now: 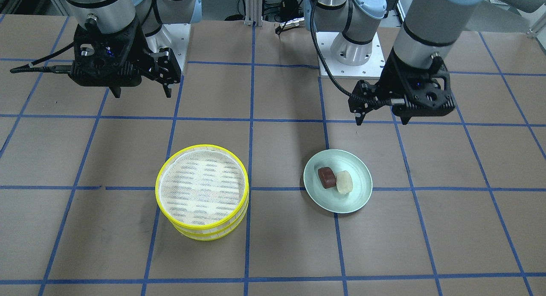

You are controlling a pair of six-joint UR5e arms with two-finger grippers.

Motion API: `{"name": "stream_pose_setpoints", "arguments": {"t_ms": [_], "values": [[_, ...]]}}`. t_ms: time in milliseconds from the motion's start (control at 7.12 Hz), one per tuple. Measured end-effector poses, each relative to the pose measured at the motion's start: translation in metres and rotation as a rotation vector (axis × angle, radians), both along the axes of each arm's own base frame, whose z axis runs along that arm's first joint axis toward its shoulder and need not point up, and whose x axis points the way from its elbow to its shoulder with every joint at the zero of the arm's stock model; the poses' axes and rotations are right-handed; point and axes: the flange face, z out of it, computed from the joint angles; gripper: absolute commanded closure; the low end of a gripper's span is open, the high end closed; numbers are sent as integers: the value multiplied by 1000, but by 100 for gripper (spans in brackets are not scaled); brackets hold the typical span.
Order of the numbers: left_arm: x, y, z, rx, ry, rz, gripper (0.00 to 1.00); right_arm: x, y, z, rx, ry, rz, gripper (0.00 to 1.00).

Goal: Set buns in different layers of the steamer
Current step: 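Move the left gripper over the white bun while the right gripper reaches the steamer, then grasp the white bun with the left gripper while the right gripper lifts the top tier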

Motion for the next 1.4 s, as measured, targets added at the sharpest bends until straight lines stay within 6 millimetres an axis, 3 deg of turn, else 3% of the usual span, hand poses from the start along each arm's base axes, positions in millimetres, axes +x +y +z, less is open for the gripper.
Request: {"name": "stream_pose_setpoints", "arguments": {"t_ms": [140,281,702,982,1123,1404], "values": [[22,-13,-34,-1,3,13,0,1,-3,-11,1,-2,-2,0],[32,-26,-71,6,25,18,0,2,-10,-29,-6,-7,-5,0],[28,-50,-169,86,156,29,3,5,-41,-98,6,-4,-14,3],[26,-51,-205,136,188,33,5,5,-69,-153,18,6,-14,11],[25,-49,-216,154,192,34,5,3,-79,-181,32,9,-11,21],[25,-45,-230,181,195,37,6,-11,-93,-215,56,11,-23,63]]}}
